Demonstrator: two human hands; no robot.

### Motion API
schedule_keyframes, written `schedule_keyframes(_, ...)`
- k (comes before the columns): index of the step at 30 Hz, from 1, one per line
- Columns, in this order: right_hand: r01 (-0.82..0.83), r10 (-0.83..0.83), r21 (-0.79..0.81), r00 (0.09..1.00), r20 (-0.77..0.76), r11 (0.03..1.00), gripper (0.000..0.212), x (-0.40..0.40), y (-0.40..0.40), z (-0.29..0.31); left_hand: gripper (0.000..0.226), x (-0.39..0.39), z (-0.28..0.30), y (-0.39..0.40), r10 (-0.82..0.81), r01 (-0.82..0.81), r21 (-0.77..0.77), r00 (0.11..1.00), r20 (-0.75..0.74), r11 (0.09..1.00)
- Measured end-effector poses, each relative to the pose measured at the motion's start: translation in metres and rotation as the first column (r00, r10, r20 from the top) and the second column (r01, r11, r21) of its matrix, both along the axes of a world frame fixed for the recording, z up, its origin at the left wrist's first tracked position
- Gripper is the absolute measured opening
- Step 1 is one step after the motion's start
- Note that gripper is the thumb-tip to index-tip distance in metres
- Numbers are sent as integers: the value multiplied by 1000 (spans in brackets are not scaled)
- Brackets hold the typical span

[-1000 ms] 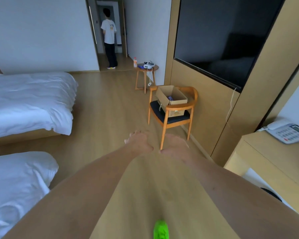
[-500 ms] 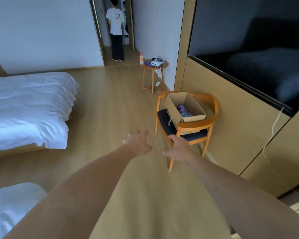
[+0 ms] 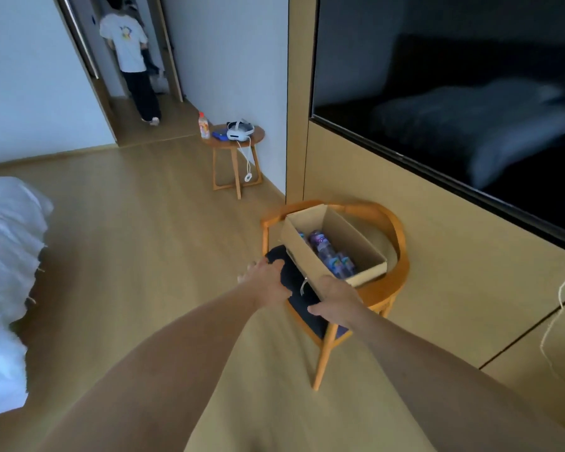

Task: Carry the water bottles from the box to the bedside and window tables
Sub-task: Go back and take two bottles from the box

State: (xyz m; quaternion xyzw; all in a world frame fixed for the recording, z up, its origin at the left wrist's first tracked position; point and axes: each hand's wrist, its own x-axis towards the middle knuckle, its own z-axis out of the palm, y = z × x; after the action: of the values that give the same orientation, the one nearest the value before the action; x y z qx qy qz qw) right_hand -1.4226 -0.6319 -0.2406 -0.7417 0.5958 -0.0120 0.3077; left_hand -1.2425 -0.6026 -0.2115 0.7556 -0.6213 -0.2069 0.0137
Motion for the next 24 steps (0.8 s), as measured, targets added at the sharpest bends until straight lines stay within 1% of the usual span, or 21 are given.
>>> schedule_keyframes(1, 14, -14, -7, 1000, -6, 1000, 56, 7, -19, 1, 66, 11, 2, -25, -14, 14, -2, 1000, 0, 1000)
schedule_keyframes(3, 88, -88, -7, 996, 5, 996, 68, 19, -54, 0, 63, 27, 4, -72, -30, 30, -15, 1000, -4, 999)
schedule_keyframes(5, 168, -169, 34, 985, 31, 985, 79, 26, -87, -4, 65, 36, -1, -115, -60, 60, -8, 998, -15, 998)
schedule_keyframes(10, 290, -304, 153, 949, 80, 945, 87, 38, -172, -30, 71, 48, -30, -216, -199, 198, 57, 980, 12, 979)
schedule_keyframes(12, 294, -308, 155, 949, 69, 943, 86, 44, -211, -46, 73, 52, -46, -259, -237, 234, 73, 971, 30, 970)
schedule_keyframes(15, 280, -284, 104, 958, 35, 954, 66, 49, -274, -71, 74, 55, -70, -323, -267, 260, 98, 962, 60, 961)
schedule_keyframes(16, 282, -286, 104, 958, 33, 954, 64, 50, -292, -79, 74, 56, -78, -343, -271, 262, 115, 960, 68, 958)
schedule_keyframes(20, 337, -347, 191, 937, 23, 922, 80, 50, -349, -105, 72, 53, -103, -410, -337, 311, 215, 937, 95, 926)
schedule_keyframes(24, 428, -456, 279, 889, 40, 860, 81, 41, -395, -121, 74, 42, -119, -473, -427, 391, 268, 899, 92, 881)
